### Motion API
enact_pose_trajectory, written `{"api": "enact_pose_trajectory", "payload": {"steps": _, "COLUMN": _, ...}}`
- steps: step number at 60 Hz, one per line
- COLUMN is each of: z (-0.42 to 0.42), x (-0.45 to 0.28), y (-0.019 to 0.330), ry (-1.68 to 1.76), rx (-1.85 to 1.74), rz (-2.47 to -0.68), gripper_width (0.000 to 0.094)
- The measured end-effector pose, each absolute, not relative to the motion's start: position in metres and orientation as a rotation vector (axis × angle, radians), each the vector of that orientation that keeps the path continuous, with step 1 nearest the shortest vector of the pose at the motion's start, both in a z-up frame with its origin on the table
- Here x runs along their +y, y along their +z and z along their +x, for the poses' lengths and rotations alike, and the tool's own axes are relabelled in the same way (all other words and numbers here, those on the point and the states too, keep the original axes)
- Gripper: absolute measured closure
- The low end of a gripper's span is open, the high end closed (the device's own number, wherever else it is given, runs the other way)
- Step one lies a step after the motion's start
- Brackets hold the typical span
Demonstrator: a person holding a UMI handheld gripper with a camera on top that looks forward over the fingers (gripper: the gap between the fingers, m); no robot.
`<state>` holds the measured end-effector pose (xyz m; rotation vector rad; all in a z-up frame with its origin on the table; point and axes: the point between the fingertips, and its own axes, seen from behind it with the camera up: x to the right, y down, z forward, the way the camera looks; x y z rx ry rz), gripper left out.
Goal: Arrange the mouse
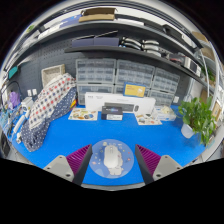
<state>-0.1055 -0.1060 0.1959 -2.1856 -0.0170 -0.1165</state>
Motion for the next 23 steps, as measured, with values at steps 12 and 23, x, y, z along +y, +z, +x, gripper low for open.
{"api": "enact_pose_trajectory", "payload": {"steps": 12, "z": -0.124, "x": -0.126, "y": 0.203, "ry": -0.087, "rx": -0.009, "rz": -2.171, "gripper_width": 0.0059}}
{"api": "enact_pose_trajectory", "payload": {"steps": 23, "z": -0.132, "x": -0.137, "y": 0.201, "ry": -0.094, "rx": -0.018, "rz": -2.18, "gripper_width": 0.006}}
